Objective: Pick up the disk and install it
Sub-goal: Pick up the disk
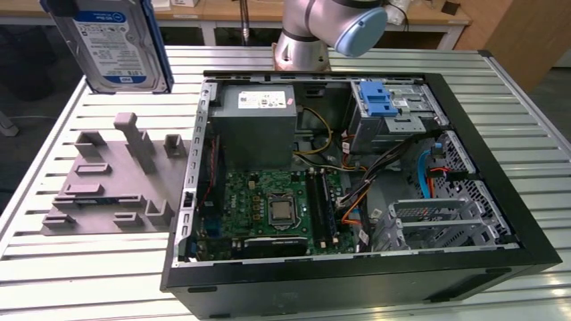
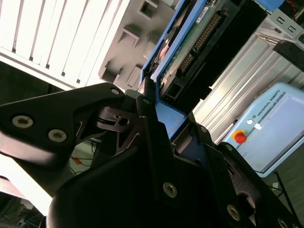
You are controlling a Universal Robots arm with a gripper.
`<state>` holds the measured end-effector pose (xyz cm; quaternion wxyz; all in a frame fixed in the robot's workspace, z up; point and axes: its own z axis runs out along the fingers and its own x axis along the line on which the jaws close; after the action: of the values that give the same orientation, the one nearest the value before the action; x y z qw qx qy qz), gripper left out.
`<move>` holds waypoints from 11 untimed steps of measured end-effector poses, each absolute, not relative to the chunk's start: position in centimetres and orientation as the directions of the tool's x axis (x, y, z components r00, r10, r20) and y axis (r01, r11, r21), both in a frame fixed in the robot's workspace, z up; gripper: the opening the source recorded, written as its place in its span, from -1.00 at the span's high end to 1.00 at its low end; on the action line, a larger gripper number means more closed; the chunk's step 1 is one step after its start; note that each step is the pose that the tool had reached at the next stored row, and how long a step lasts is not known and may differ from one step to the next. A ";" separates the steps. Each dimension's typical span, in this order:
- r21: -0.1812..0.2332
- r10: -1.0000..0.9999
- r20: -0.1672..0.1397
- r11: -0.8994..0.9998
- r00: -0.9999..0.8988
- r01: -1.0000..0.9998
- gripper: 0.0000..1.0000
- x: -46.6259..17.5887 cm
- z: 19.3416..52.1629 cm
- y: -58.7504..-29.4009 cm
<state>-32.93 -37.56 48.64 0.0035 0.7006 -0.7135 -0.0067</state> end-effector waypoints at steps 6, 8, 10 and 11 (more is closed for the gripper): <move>0.015 -1.000 -0.004 0.018 -0.018 -1.000 0.27 -31.9 48.6 -37.7; 0.015 -1.000 -0.004 0.018 -0.018 -1.000 0.27 -31.6 48.6 -37.8; 0.015 -1.000 -0.004 0.018 -0.018 -1.000 0.27 -31.3 48.6 -37.8; 0.015 -1.000 -0.004 0.018 -0.018 -1.000 0.27 -31.1 48.6 -37.9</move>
<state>-31.11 -37.89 48.64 0.0037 0.7006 -0.7135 -0.0068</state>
